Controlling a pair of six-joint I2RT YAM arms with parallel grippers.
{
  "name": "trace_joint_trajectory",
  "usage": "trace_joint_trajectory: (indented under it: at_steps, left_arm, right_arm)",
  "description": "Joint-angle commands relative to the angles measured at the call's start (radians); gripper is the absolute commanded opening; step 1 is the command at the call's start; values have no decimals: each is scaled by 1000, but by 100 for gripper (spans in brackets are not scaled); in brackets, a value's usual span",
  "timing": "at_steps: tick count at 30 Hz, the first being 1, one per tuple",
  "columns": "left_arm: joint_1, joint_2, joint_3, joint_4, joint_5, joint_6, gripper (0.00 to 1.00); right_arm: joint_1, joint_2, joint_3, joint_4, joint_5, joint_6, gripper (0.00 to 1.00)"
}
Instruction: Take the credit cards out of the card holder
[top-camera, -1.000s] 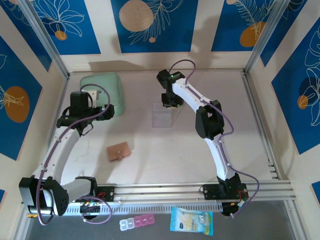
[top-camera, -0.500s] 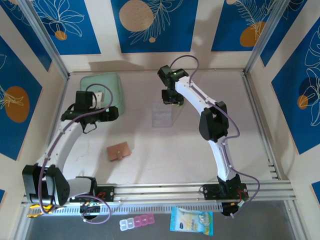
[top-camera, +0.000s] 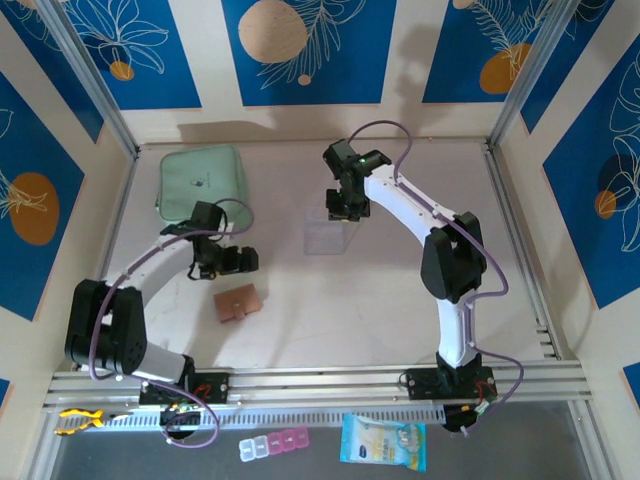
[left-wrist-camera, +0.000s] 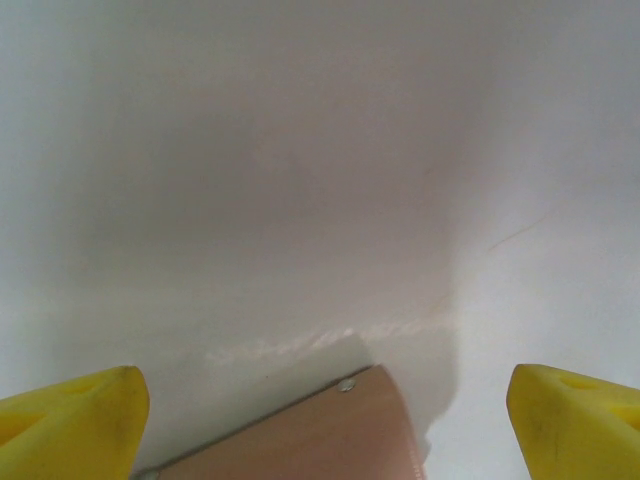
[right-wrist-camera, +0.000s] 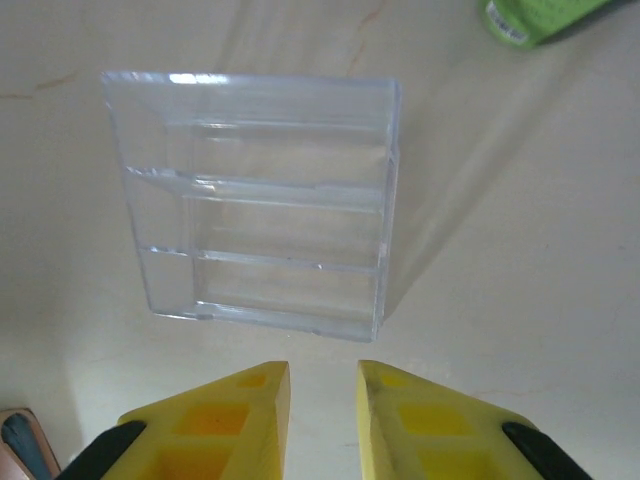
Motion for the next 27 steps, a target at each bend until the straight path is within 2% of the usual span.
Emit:
trace_joint_trajectory:
  at_steps: [1, 7, 19, 27]
  left_arm:
    - [-23, 9, -44, 7, 29, -39, 92]
    - [-78, -24, -110, -8, 15, -100, 92]
    - [-290, -112, -187, -98, -69, -274, 92]
    - [-377, -67, -148, -122, -145, -324, 93]
  right_arm:
    - [-5, -65, -45, 37, -44, 20, 26]
    - [-7, -126, -110, 71, -64, 22, 26]
    - [-14, -195, -128, 77, -70, -4, 27]
    - [-22, -200, -148, 81, -78, -3, 30]
